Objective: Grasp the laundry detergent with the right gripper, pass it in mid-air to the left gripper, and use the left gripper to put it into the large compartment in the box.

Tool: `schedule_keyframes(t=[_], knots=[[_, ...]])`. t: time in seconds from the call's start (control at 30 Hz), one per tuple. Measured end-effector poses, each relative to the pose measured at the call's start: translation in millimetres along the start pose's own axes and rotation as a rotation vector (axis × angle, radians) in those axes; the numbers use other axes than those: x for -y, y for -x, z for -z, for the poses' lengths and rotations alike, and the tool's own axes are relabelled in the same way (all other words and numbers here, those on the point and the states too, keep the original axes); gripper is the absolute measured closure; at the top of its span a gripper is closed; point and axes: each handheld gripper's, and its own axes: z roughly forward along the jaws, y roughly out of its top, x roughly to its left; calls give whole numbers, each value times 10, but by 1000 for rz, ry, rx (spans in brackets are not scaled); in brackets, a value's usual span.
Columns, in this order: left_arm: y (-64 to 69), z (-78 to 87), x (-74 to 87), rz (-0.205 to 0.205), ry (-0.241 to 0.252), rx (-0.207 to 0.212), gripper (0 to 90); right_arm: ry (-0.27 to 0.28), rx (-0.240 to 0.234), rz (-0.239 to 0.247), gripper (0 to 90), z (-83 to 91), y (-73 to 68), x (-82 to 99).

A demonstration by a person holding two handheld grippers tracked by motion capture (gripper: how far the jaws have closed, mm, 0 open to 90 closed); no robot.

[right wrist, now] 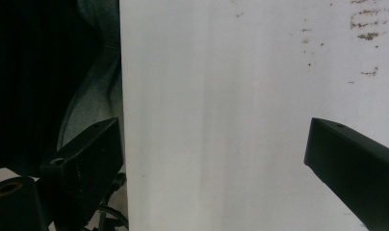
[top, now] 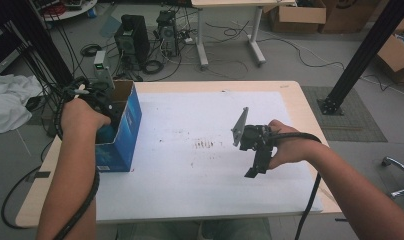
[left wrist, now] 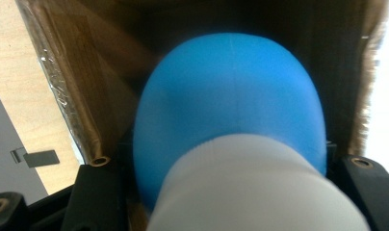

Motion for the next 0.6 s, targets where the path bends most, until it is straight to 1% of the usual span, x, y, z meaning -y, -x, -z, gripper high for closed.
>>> schedule_keyframes(t=[0.2, 0.3, 0.4, 0.47, 0.6], knots=[[-20, -70, -3, 1, -4, 3, 398, -3, -7, -3, 64, -33, 10, -14], [-42, -115, -4, -4, -17, 10, 397, 0, -6, 1, 64, -35, 12, -26], [-57, -123, 5, 1, -6, 19, 397, -1, -10, -1, 64, -40, 13, -32], [-69, -128, 12, -3, -10, 20, 398, -4, -15, -5, 65, -52, 16, -30], [-73, -132, 22, 7, -2, 23, 397, -9, -16, 0, 65, -68, 16, -38]])
